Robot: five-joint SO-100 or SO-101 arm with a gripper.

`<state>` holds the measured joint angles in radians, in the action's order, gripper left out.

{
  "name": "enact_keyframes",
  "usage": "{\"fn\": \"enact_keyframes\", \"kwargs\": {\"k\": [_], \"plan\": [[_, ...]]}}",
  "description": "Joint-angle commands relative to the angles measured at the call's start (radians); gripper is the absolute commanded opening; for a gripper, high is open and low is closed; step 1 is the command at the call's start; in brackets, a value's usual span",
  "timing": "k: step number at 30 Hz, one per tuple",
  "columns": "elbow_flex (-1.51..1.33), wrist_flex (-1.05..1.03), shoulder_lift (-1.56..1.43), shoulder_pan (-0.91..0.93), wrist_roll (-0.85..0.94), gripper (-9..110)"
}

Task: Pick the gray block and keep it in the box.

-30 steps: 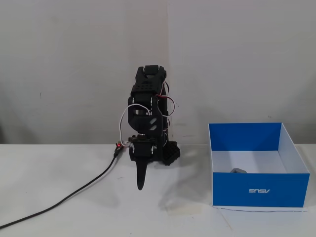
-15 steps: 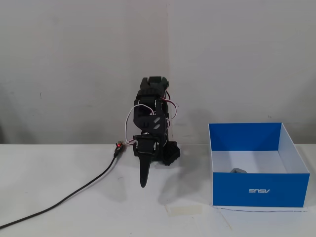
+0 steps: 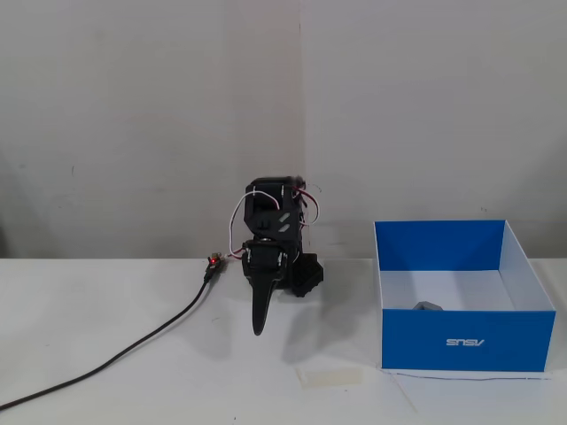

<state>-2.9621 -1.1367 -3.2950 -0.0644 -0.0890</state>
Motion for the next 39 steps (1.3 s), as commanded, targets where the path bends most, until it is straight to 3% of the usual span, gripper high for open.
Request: {"fn": "enact_keyframes", "kwargs": {"k": [1, 39], "plan": [[0.005, -0.028, -0.077, 0.025, 0.002, 0], [-0.057, -0.061, -0.133, 0.061, -0.008, 0]]}}
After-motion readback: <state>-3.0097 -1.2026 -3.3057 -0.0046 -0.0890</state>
